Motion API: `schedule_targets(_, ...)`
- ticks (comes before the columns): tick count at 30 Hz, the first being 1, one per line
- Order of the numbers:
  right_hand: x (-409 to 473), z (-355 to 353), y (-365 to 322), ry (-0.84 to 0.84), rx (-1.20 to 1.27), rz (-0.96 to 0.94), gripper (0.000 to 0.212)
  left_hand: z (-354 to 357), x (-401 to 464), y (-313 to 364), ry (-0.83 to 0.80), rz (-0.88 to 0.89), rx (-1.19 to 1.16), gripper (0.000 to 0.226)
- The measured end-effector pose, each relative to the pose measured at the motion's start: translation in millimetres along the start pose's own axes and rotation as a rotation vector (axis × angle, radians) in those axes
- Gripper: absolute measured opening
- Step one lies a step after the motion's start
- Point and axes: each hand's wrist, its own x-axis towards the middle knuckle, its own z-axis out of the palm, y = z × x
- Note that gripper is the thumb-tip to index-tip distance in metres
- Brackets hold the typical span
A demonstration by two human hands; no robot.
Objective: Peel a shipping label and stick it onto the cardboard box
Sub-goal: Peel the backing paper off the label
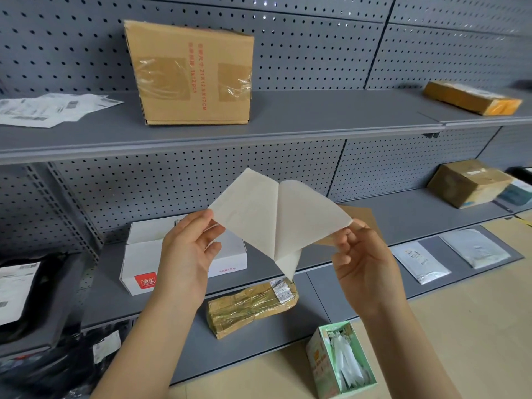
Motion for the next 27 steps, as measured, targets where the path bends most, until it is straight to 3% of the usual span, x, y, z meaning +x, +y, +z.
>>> schedule_targets(8, 1, -3, -6, 0.151, 0.074, 0.007, 0.025, -3, 5, 3, 0.036, -0.025, -0.05, 0.015)
schedule_targets(27, 3, -13, -11, 0.262, 0.233, -0.101, 0.029, -21, 17, 6, 0.135, 0.006, -0.14, 0.013)
